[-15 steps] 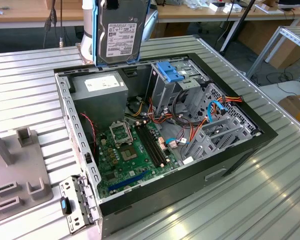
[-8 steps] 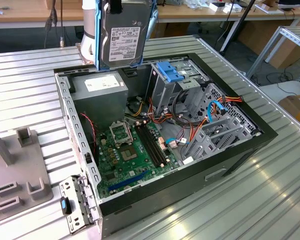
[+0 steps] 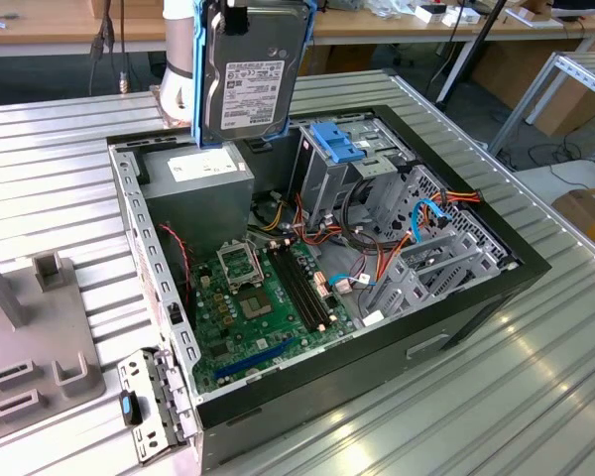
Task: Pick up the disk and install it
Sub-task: 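Pick up the disk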
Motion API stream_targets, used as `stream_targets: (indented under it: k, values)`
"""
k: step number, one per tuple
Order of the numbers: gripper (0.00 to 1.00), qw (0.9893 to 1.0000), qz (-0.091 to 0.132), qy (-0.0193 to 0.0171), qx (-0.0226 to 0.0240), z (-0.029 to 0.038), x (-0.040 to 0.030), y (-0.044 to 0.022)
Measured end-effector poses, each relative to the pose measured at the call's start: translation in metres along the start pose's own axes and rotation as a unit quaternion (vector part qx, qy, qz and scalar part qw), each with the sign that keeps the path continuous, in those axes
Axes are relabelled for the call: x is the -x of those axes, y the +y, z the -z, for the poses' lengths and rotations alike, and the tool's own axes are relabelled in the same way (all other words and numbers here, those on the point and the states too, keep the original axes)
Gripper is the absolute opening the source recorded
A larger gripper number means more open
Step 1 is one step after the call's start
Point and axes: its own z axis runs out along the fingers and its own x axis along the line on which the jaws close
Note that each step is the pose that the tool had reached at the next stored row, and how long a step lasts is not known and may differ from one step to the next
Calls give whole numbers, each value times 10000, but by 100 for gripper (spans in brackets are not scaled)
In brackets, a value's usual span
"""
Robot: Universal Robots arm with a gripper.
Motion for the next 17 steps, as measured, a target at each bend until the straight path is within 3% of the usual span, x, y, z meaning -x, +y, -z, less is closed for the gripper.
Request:
stream_targets:
  k: [10, 13, 17]
  values:
    - [37, 10000, 0, 0, 0, 0, -6, 0]
    - [37, 10000, 0, 0, 0, 2, -70, -1]
    - [37, 10000, 0, 0, 0, 2, -80, -1]
